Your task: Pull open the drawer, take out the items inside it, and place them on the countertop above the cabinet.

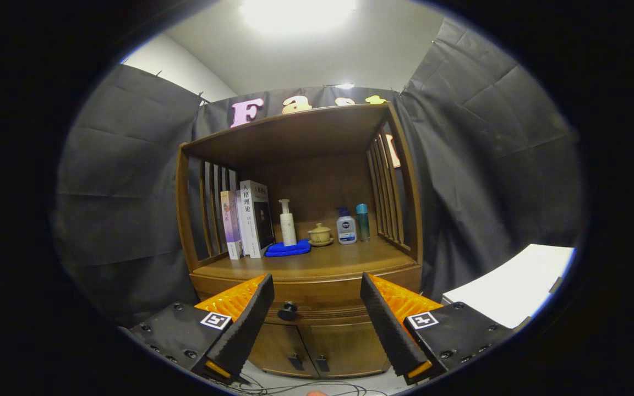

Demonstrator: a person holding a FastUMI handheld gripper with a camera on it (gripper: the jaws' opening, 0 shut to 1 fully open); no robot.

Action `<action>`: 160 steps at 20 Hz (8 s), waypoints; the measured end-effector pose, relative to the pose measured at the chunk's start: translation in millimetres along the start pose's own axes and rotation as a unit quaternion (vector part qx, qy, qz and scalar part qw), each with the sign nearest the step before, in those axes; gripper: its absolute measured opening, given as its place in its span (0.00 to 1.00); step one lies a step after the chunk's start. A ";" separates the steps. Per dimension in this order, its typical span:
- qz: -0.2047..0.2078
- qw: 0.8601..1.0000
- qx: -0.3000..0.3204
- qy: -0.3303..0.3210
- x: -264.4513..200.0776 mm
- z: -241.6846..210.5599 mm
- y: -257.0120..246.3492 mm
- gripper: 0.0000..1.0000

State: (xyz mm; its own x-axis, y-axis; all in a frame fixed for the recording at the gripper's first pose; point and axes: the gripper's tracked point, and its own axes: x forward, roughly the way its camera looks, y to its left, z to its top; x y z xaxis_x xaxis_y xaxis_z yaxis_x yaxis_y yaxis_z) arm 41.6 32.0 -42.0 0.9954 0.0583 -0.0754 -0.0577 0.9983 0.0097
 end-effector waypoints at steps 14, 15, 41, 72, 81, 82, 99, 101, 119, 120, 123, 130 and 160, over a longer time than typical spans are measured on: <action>0.027 0.997 -0.005 0.073 99.1 -93.6 49.0 1.00; 0.028 0.997 -0.004 0.078 105.1 -101.0 51.2 1.00; -0.012 0.988 -0.016 0.154 160.1 -183.7 51.3 0.32; 0.009 0.991 -0.014 0.136 14.8 -185.3 60.2 0.31; 0.022 0.993 -0.032 0.109 -0.8 -171.6 60.4 0.46; 0.022 0.995 -0.045 0.081 -2.9 -157.3 59.9 0.50; 0.090 0.980 -0.065 0.167 87.9 -55.0 44.7 0.96; 0.096 0.972 -0.064 0.205 104.8 -69.3 47.0 0.96; 0.097 0.891 -0.053 0.440 128.3 -175.1 50.1 0.79; 0.087 0.893 -0.059 0.438 128.7 -175.4 44.1 0.63; 0.086 0.893 -0.036 0.440 128.0 -177.0 44.8 0.24; 0.127 0.906 -0.072 0.397 123.6 -160.1 52.5 0.24; 0.080 0.973 -0.006 0.218 224.6 8.3 48.9 0.24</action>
State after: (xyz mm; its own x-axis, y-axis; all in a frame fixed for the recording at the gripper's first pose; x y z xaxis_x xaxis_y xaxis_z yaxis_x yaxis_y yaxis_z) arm 263.0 93.9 -50.1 0.8467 0.2077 -0.4898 -0.2135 0.9759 0.0447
